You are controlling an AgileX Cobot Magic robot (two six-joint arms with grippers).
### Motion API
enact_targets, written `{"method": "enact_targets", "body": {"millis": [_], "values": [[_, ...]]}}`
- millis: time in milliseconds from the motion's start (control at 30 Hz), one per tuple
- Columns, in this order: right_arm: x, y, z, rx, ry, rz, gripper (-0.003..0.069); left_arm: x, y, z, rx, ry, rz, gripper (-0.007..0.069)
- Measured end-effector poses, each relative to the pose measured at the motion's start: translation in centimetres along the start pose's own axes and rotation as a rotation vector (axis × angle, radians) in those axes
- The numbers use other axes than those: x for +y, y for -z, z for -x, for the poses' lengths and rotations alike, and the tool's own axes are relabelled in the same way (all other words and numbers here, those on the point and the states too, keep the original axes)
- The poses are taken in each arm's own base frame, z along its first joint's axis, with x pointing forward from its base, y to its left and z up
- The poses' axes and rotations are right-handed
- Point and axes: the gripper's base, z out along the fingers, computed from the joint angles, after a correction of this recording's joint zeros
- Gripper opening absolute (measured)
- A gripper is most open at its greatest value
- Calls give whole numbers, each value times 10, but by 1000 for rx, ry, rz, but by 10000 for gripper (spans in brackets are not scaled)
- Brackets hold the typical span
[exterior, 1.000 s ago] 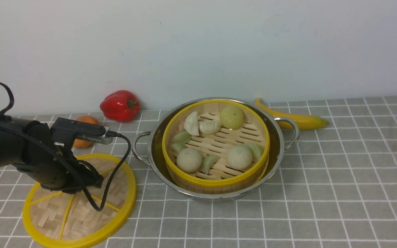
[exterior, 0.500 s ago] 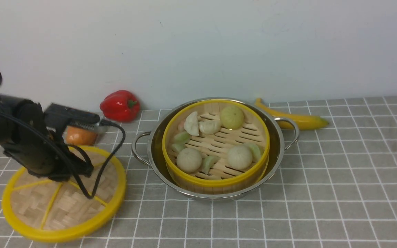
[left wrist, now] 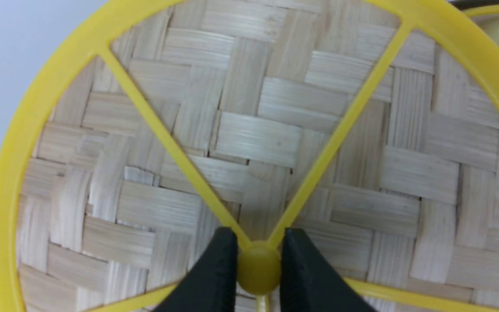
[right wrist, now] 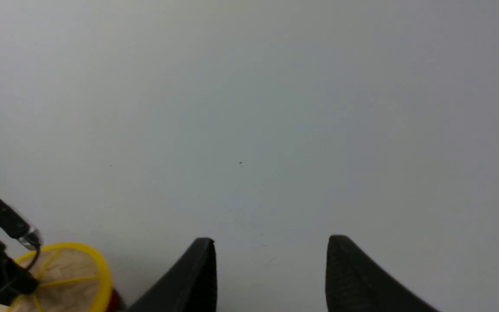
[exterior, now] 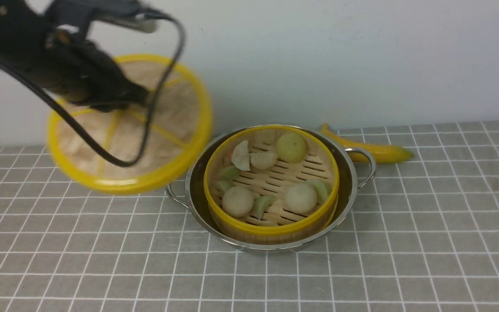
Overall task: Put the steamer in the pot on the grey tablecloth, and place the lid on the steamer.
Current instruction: 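Place the yellow bamboo steamer lid onto the steamer in the pot with the left gripper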
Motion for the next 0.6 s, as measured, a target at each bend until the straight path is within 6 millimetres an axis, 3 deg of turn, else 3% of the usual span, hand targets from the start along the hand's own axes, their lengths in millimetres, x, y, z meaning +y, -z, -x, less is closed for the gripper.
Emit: {"method": "enact_targets", "body": {"millis": [100,200,267,333,400,600], "values": [[1,0,0,2,-18,11,359,-29,-10,10,-34,-107,-69,116],[4,0,-1,7,-44,43,359,-71,-34,18,-70,-220,-135,116],[6,0,-1,10,-56,62,359,-88,-49,19,-75,-249,-158,116],[6,0,-1,11,-63,71,359,-94,-56,19,-77,-256,-165,116],[8,0,-1,14,-71,87,359,-101,-76,18,-72,-237,-171,116],[9,0,-1,15,-74,93,359,-103,-97,16,-77,-205,-164,116]]}}
